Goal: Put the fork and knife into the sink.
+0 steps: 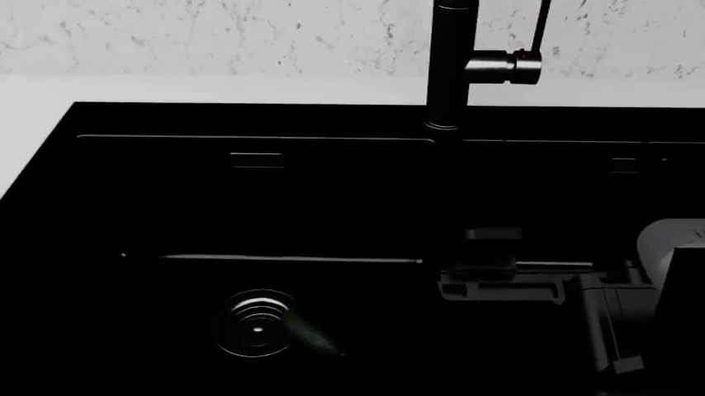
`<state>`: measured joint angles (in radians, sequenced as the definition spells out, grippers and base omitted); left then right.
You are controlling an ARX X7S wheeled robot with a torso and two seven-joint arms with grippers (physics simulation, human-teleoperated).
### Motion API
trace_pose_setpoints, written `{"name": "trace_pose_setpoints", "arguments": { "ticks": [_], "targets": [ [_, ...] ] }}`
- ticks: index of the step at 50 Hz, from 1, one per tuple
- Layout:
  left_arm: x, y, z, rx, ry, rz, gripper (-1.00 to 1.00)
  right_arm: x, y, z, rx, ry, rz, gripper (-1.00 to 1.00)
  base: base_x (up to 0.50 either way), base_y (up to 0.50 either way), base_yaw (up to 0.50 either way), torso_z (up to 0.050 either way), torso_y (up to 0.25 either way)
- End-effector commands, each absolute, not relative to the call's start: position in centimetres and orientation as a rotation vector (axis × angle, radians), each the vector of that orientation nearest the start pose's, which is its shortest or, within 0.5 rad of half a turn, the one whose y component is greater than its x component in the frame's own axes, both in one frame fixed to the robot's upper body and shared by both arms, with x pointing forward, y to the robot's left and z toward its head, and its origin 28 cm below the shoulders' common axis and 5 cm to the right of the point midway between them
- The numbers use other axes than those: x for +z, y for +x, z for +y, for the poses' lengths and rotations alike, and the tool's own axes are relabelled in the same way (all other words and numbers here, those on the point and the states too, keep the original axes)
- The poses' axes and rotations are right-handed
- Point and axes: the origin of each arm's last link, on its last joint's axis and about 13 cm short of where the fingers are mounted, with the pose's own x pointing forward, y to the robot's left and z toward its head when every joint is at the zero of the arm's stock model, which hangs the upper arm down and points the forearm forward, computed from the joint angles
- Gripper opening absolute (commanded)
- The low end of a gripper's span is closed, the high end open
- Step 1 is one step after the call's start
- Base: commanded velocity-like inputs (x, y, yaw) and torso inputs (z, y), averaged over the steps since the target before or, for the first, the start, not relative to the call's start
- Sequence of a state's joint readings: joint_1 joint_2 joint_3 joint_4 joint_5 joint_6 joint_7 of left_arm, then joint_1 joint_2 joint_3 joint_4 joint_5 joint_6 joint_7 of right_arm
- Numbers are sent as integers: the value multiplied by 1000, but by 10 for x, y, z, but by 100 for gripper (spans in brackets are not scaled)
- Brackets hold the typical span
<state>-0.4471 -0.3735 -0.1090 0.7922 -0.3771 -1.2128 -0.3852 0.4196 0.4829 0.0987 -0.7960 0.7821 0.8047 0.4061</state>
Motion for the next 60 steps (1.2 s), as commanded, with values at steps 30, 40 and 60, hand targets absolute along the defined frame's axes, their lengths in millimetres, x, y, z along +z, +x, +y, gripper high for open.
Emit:
{"name": "trace_pose_setpoints", "arguments": {
  "ticks": [30,40,60],
  "targets": [
    [248,178,306,410,96,98,100,202,217,-139,77,74,-292,100,0,0,0,0,0],
    [257,193,313,411,16,133,100,197,218,-140,79,89,-283,100,0,0,0,0,0],
    [259,219,326,440,-45,171,100,196,220,-140,85,97,-283,100,0,0,0,0,0]
  ]
}}
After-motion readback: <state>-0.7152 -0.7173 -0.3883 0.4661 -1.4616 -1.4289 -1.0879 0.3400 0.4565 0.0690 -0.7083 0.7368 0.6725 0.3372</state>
